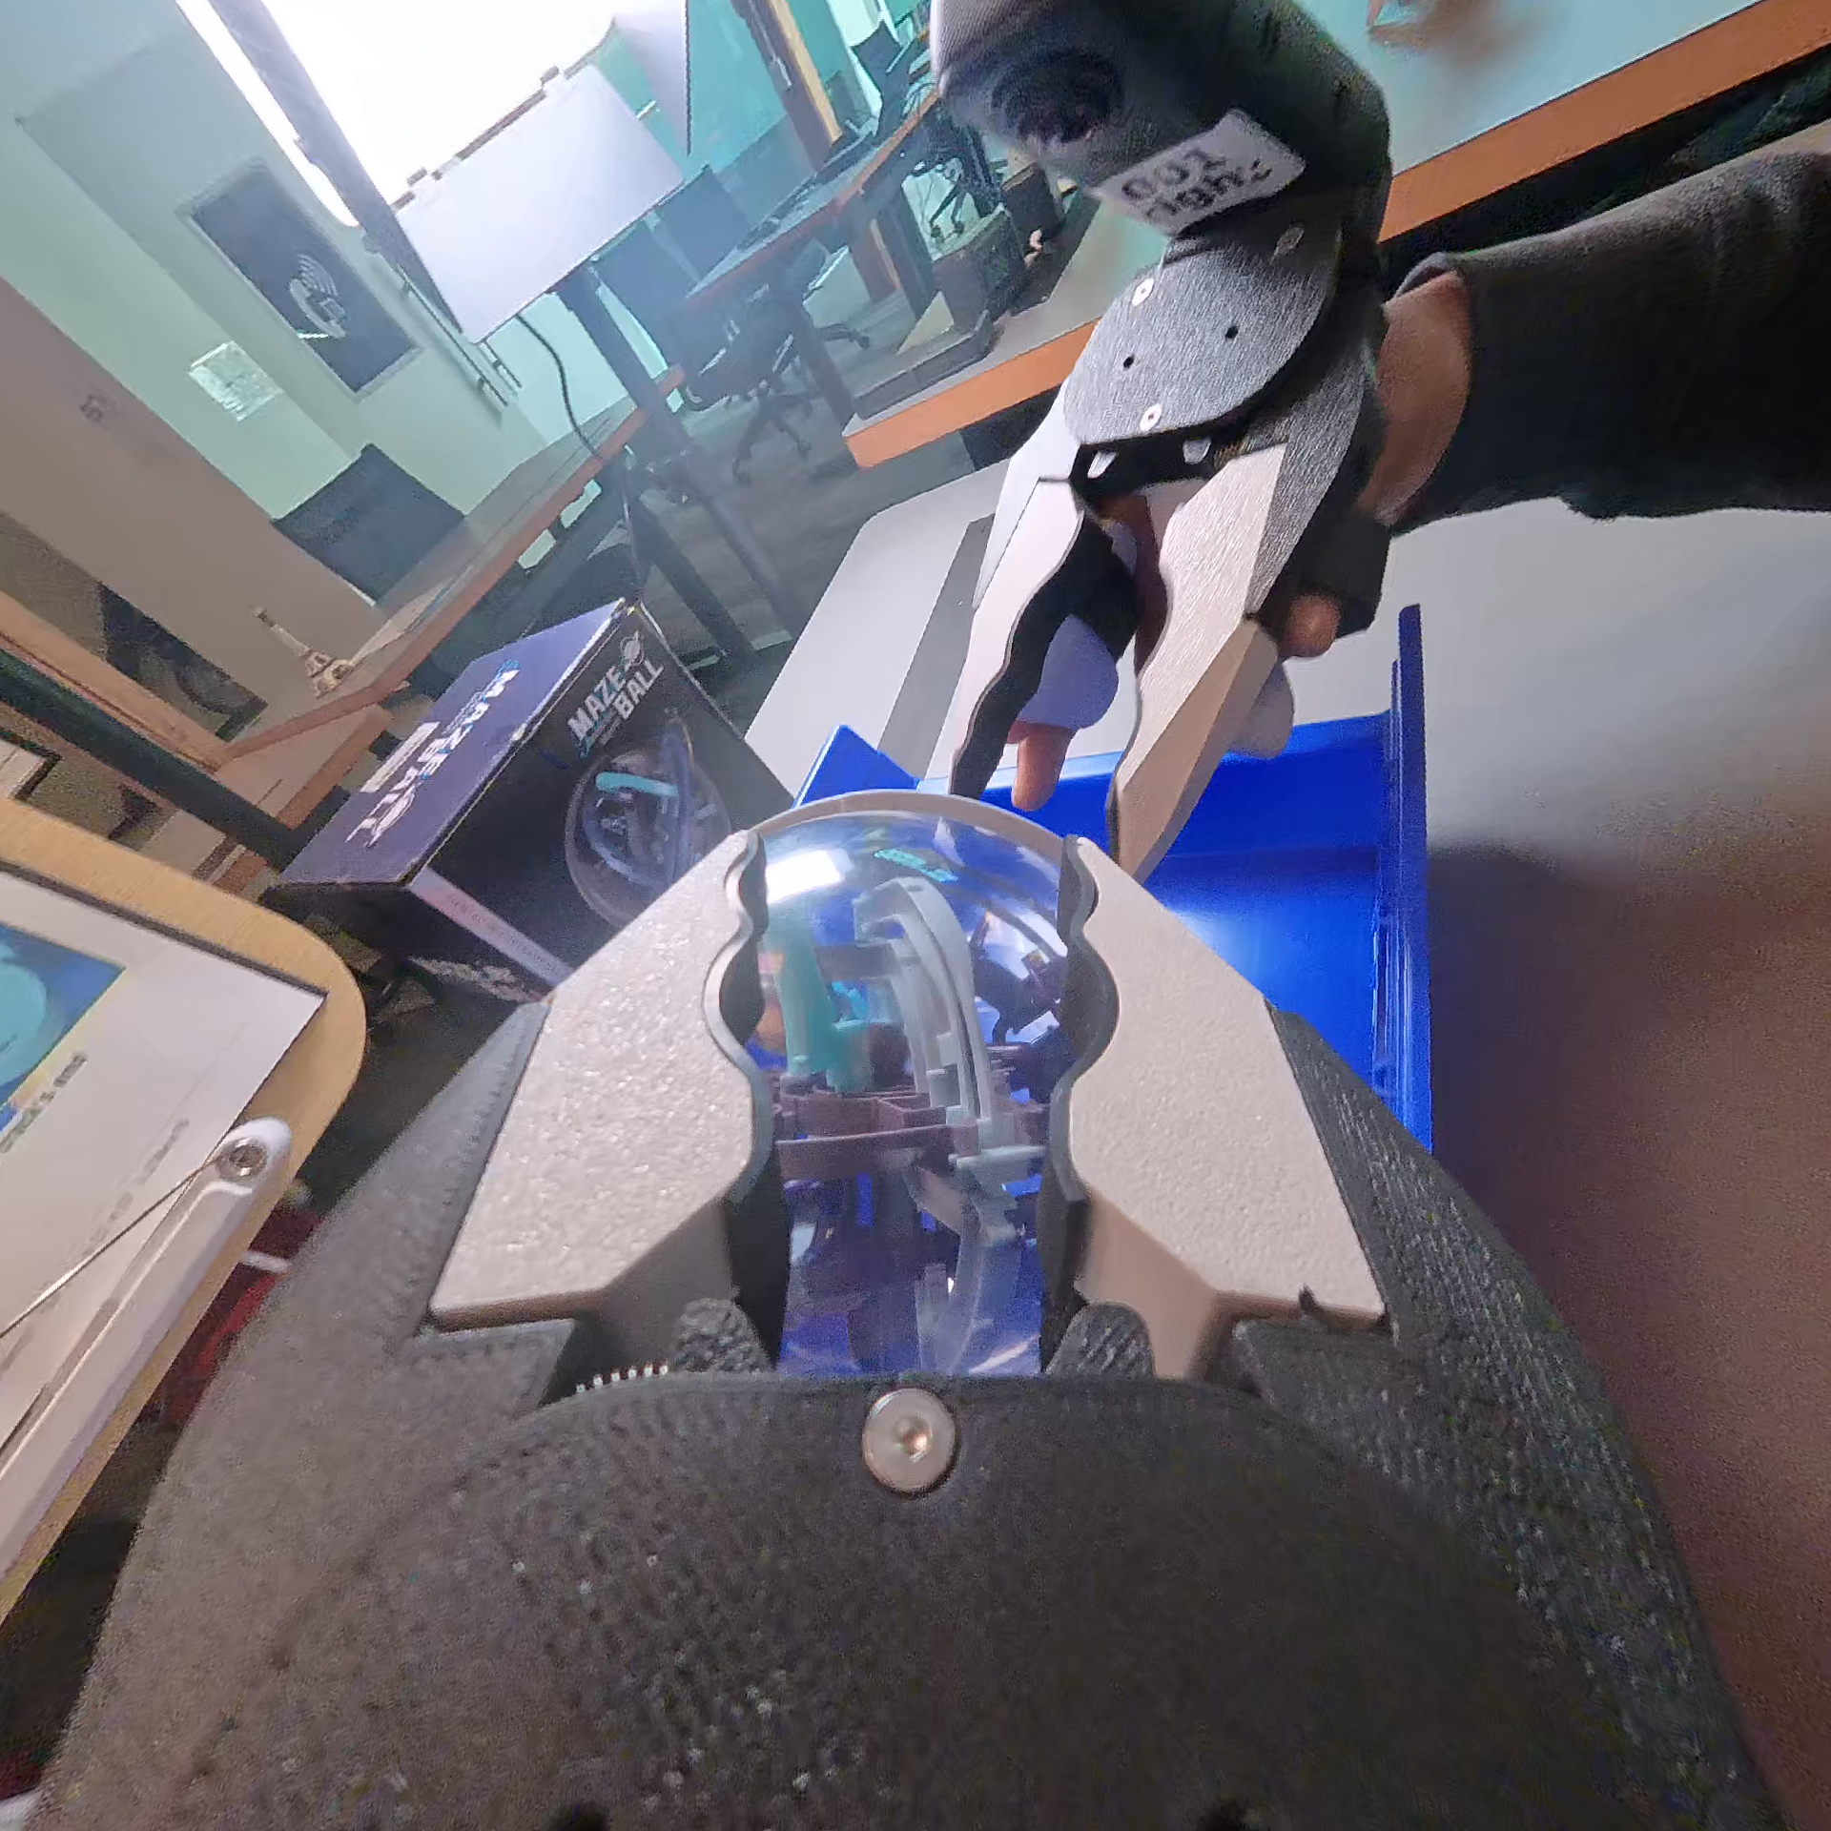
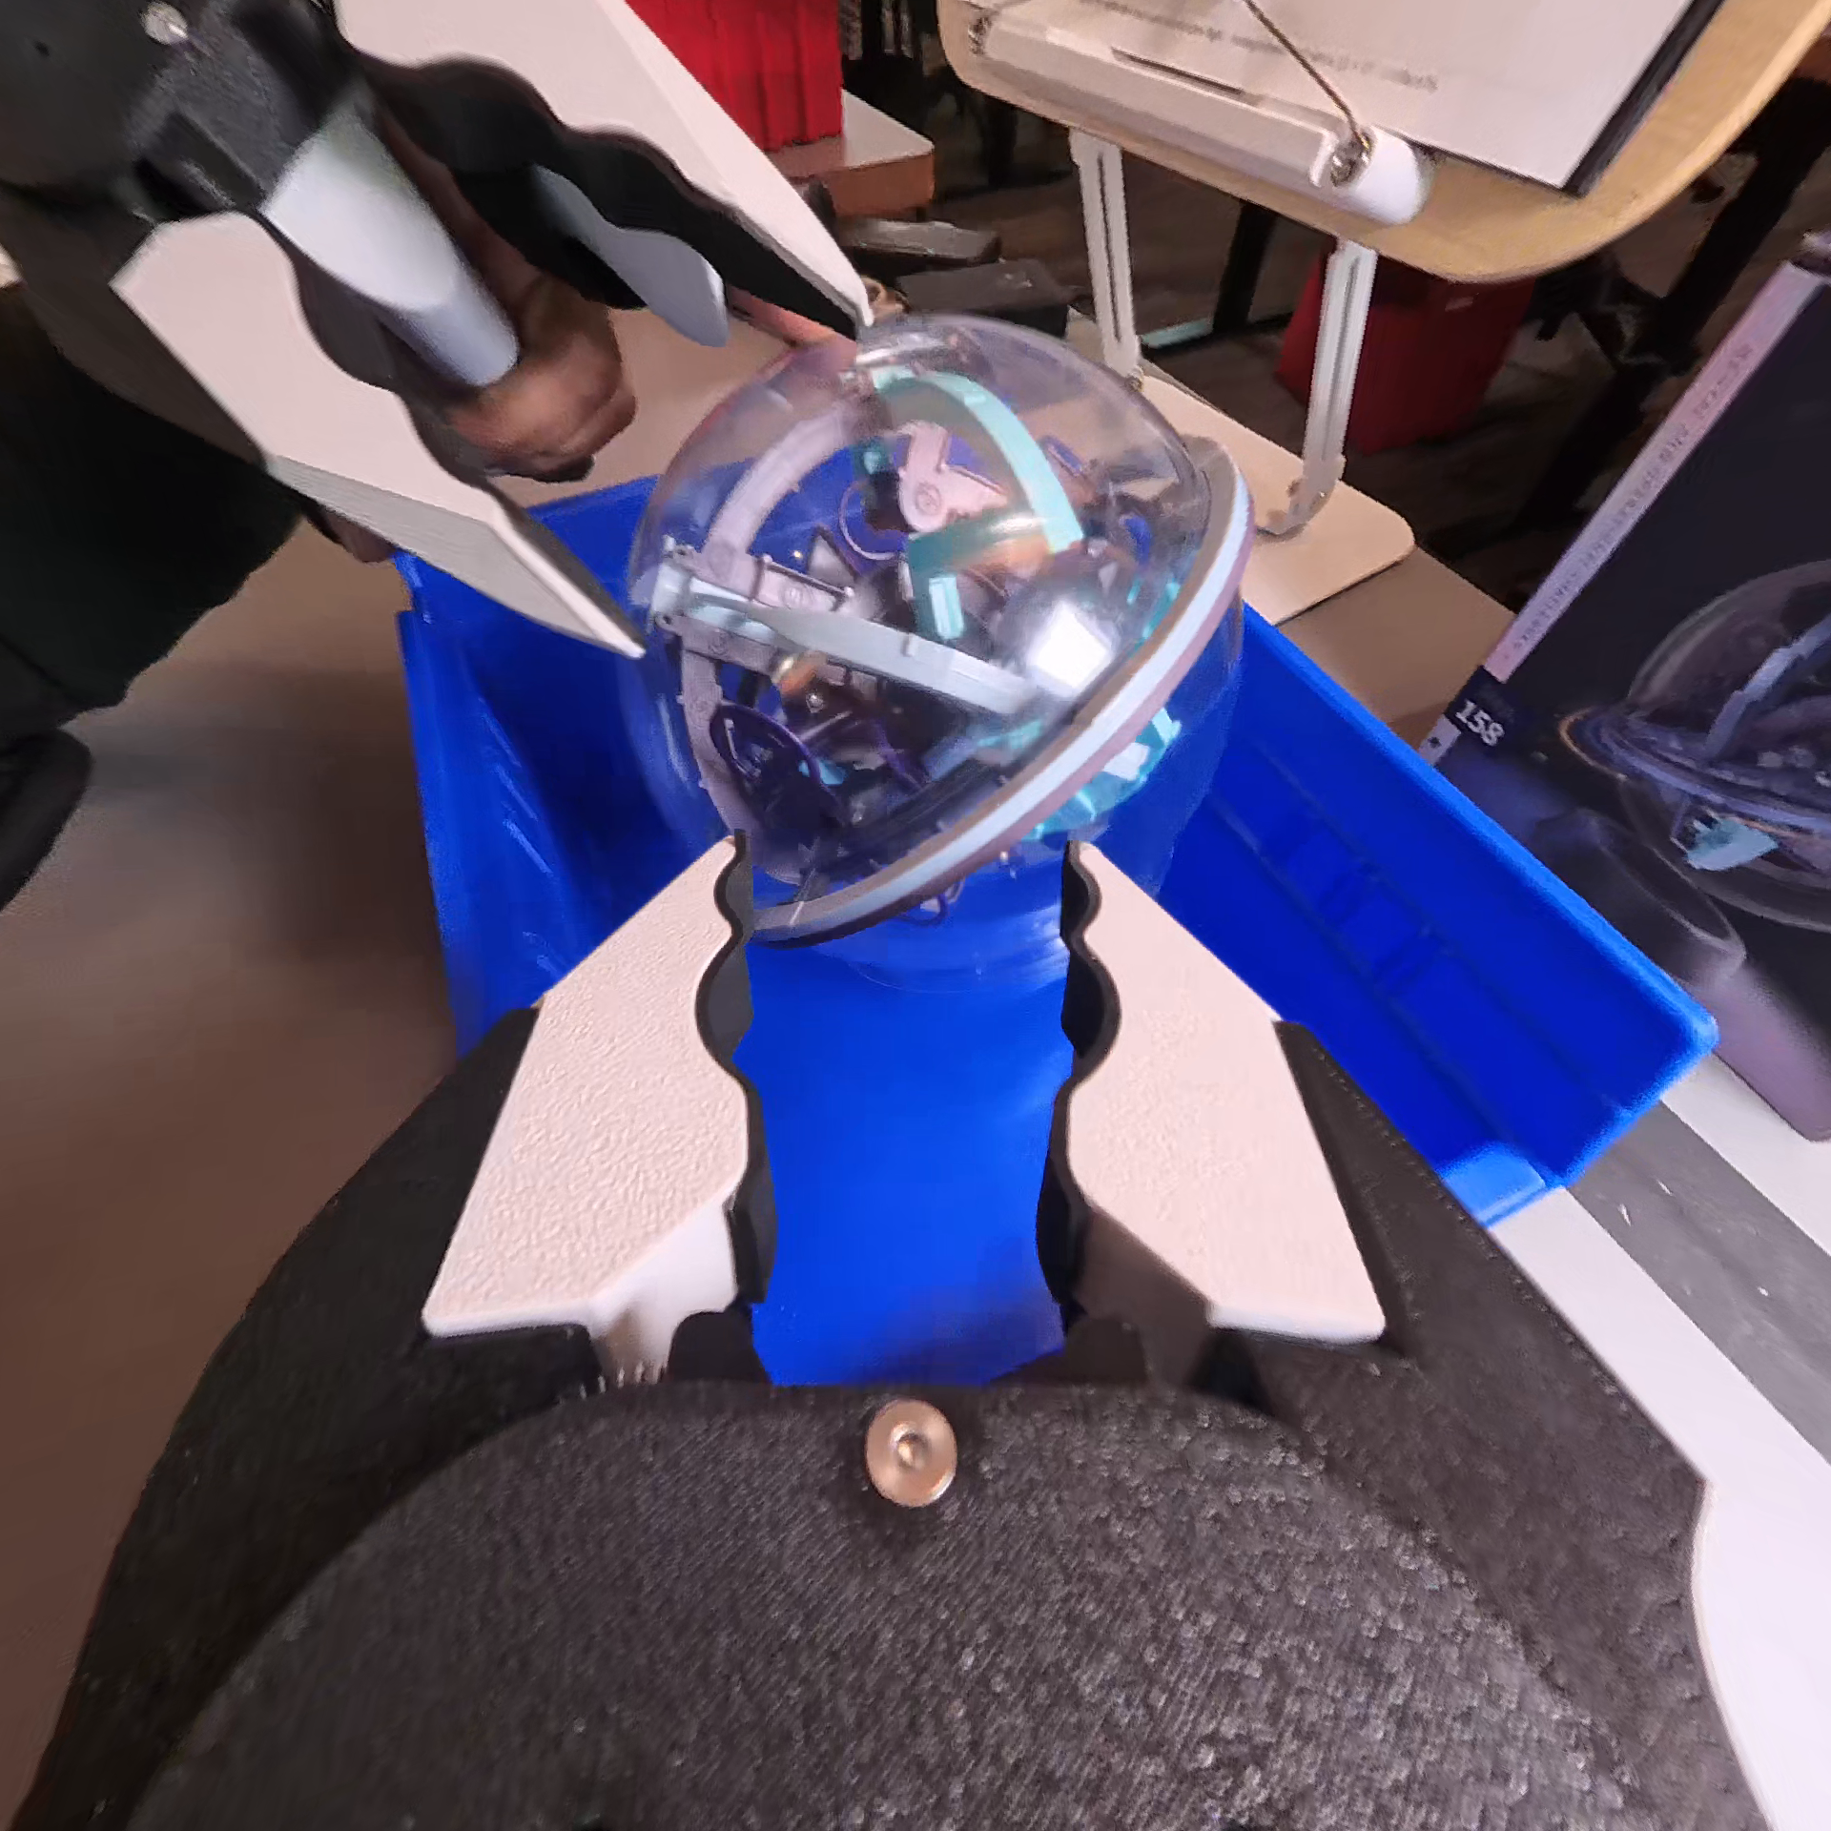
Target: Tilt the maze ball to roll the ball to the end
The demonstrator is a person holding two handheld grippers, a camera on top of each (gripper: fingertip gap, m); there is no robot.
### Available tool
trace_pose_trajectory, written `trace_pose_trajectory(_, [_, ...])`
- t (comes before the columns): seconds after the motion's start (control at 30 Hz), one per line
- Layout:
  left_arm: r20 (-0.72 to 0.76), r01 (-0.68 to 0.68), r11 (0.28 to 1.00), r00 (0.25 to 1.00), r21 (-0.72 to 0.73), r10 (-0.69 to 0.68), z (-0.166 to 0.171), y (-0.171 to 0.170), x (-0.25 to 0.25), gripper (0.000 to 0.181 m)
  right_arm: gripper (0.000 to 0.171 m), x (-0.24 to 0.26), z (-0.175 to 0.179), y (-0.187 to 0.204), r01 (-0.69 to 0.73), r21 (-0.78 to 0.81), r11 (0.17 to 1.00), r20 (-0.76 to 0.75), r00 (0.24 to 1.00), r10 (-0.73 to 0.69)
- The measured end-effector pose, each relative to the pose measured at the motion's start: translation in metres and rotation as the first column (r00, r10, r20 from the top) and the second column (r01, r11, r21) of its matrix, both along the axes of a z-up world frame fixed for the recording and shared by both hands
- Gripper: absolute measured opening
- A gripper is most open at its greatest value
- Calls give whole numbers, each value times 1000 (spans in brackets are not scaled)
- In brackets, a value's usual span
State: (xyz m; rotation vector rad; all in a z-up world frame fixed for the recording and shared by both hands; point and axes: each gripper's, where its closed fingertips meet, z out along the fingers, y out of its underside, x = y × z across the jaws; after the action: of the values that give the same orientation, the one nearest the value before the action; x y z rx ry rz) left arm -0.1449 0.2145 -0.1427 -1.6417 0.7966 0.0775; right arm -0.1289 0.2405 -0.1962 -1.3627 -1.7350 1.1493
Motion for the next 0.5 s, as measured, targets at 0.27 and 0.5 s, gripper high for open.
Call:
trace_pose_trajectory(0.27, [116, -62, 998, 991, -16, 63, 6, -3, -29, 69, 53, 5, -12, 19, 36, -70, 997, 20, 999, -35])
trace_pose_trajectory(0.5, [254, -56, 963, 959, -265, 126, -35, -29, -71, 84, 29, 6, -26, 25, 51, -113, 992, 49, 998, -46])
